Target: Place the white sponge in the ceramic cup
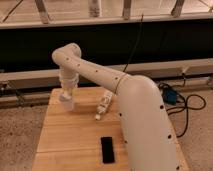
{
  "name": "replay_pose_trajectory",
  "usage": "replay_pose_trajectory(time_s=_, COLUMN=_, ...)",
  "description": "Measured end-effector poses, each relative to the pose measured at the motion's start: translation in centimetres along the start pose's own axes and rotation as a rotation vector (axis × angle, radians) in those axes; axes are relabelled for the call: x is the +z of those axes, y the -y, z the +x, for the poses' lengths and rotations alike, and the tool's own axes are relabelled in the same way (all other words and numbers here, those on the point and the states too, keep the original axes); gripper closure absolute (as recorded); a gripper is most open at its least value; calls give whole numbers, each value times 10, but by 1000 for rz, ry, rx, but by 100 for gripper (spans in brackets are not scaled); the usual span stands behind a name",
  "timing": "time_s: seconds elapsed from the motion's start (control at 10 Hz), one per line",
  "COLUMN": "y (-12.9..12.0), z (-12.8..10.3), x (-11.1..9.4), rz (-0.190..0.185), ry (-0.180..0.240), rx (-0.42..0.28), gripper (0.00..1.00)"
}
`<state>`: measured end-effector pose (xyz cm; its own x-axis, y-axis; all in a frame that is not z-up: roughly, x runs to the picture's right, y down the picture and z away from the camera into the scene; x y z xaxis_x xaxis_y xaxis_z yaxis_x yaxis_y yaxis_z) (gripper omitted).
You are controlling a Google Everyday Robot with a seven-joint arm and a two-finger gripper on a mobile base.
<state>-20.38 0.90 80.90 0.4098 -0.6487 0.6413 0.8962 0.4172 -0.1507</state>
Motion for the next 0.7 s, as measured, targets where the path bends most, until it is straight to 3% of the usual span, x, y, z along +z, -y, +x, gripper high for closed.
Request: replay_pose_trajectory(time_s=0.7, y=4, z=0, x=2, rz=1, ry=1, rx=-11, gripper=59)
